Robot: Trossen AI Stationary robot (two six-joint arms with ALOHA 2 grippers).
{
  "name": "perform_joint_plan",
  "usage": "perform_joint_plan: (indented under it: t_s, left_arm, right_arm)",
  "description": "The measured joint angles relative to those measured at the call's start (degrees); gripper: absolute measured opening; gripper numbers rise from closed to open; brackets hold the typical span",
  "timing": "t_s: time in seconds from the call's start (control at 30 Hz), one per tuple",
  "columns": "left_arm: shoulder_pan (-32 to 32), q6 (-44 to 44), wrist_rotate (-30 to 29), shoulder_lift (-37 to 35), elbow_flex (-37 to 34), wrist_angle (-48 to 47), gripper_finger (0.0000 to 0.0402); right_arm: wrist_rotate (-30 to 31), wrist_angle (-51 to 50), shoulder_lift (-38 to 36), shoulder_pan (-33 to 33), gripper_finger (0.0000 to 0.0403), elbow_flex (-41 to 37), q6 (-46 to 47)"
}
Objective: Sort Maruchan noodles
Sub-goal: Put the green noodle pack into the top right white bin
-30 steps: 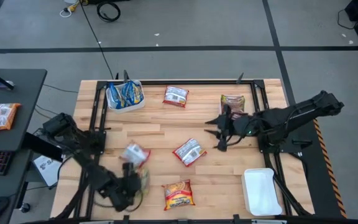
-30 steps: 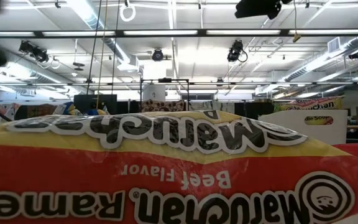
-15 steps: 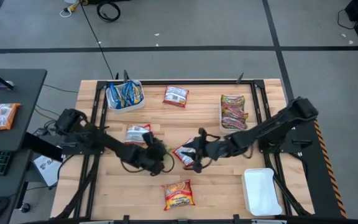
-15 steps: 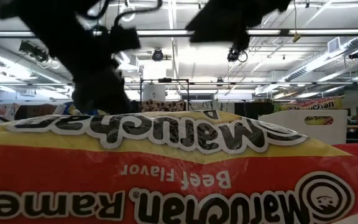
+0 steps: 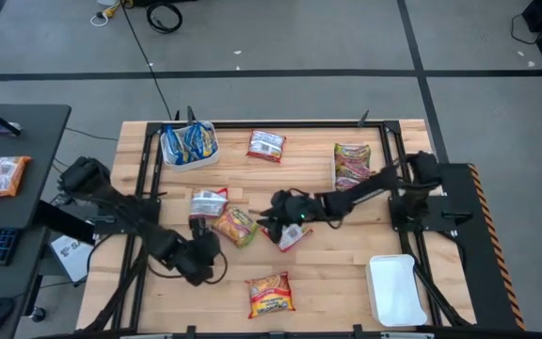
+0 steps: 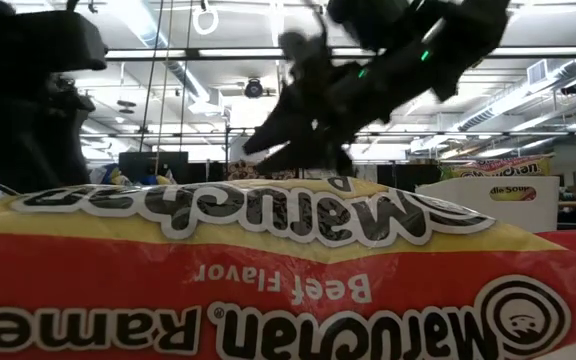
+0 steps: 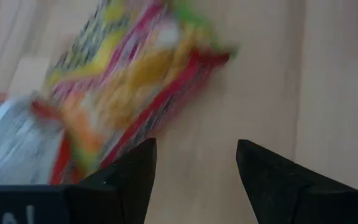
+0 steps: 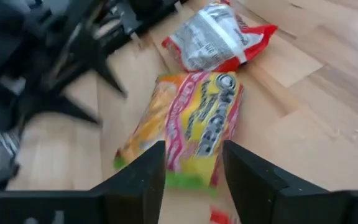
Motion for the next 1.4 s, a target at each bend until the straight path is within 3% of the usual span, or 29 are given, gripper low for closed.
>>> perform_joint_plan:
  t_s: [0.07,0.23,0.5,0.87,1.07,1.4]
  left_arm:
    - [-0.3,1.5,-3.8,1.3,-2.6,9.1,0.0226]
    - [0.6,7.4,-11.2,3.0,-4.0,15.1,0.0226]
    - [4.2,11.7,-2.3,9.6,-4.0,19.7,0.0226]
    - [4.7,14.8,-2.1,11.9,-3.9,25.1,0.0226]
    - [5.3,14.8,-1.6,11.9,-3.9,25.2,0.0226]
    - [5.3,14.5,-0.5,11.9,-3.9,25.3,0.0226]
  right_arm:
    - [-3.3,3.5,2.7,-2.0,0.0181,0.4,1.8]
    - [-8.4,5.7,8.7,-4.6,0.0230,3.5,5.1]
    - [-10.6,5.7,16.0,-5.1,0.0264,10.9,9.4]
    - [-13.8,5.0,17.2,-6.9,0.0227,12.6,11.7]
    - [-17.8,5.1,17.1,-6.9,0.0176,12.6,10.3]
    - [-18.6,7.5,17.1,-6.8,0.0108,12.5,7.2]
